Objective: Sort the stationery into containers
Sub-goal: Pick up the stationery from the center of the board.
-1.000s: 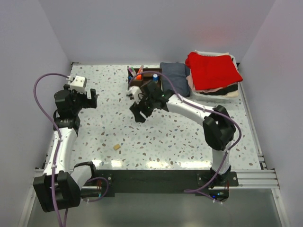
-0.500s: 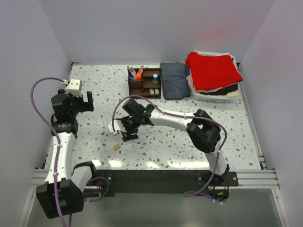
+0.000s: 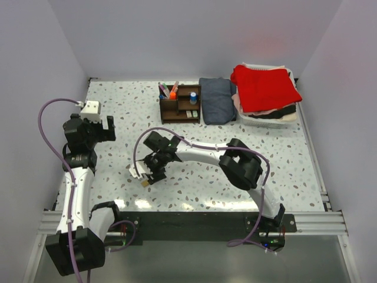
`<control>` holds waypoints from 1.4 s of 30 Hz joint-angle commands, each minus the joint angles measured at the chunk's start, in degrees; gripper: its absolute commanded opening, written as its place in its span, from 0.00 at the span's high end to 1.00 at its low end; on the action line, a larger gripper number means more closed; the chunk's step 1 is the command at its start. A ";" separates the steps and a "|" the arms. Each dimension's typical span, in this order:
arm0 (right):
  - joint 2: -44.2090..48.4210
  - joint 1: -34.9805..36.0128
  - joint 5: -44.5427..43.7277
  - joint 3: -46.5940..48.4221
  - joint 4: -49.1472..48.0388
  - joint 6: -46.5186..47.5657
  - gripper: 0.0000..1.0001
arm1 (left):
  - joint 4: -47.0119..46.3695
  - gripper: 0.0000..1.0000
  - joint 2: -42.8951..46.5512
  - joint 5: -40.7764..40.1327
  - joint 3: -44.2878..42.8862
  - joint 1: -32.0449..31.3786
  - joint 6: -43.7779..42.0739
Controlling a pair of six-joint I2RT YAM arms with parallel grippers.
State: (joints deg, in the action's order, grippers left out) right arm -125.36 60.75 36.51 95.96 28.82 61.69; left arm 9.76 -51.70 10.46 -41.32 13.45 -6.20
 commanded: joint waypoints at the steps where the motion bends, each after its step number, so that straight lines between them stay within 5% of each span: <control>1: -1.20 0.24 2.51 2.21 0.36 0.98 0.38 | -0.18 0.00 0.99 -0.44 1.15 0.52 -0.13; 25: -3.84 1.21 2.07 1.07 -3.95 -8.25 0.48 | -2.20 0.00 1.25 0.62 3.53 0.17 0.75; 31: -4.89 1.30 1.46 1.86 -2.37 -8.08 0.60 | -2.55 0.00 1.34 0.88 4.05 0.08 1.19; 42: -6.12 1.65 1.90 2.91 1.06 -7.20 0.67 | -2.73 0.00 1.34 1.49 4.67 0.08 1.54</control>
State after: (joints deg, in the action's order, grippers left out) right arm -129.49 61.80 37.17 97.14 27.40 53.65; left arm 9.80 -51.11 10.72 -37.19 13.45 -5.96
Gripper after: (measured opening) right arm 0.362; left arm 0.997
